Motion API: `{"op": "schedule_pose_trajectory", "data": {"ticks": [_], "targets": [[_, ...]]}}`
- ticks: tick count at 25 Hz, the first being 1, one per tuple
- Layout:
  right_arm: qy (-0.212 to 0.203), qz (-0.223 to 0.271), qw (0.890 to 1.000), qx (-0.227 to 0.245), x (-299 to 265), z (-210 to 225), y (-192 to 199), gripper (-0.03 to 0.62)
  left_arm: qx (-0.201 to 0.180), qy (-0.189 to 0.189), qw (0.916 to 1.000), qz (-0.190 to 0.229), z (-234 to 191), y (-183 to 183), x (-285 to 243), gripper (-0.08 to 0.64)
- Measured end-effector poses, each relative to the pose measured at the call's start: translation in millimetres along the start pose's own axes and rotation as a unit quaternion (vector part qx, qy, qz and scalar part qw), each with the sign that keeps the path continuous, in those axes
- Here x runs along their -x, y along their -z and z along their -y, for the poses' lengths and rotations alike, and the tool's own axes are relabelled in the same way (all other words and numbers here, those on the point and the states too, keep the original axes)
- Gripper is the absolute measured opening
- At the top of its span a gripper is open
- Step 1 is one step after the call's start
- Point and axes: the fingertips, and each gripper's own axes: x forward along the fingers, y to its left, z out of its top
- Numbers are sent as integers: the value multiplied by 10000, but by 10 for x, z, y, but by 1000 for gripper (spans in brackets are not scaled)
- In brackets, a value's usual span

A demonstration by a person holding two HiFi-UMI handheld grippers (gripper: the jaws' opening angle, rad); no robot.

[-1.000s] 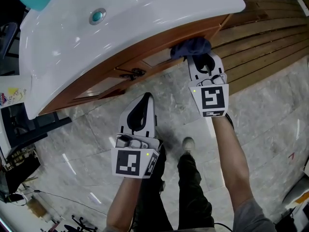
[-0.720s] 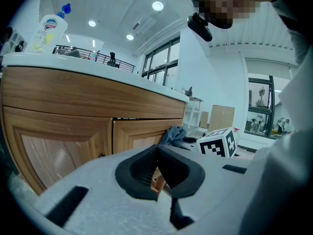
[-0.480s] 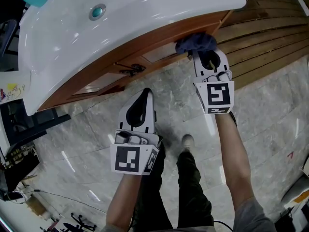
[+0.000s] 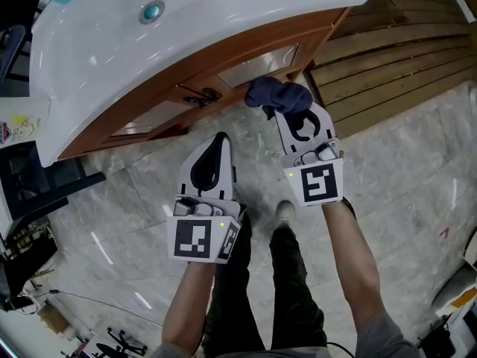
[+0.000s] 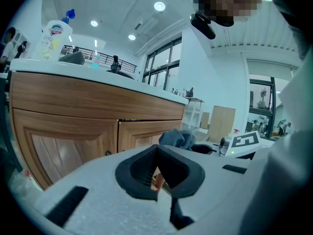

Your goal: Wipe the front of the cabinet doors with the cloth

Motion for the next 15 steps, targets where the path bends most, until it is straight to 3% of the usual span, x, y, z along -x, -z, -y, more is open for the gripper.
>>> {"op": "schedule_pose_trajectory", "data": {"ticks": [9,15], "targets": [[-347,-22,9993,-143,-49,-572,-6,63,-18,-19,10000,-43,-126,66,123,8],[-624,61,9979,129,-345,-841,-10,63,9,-120,9999,-77,-311,170,165,8]]}}
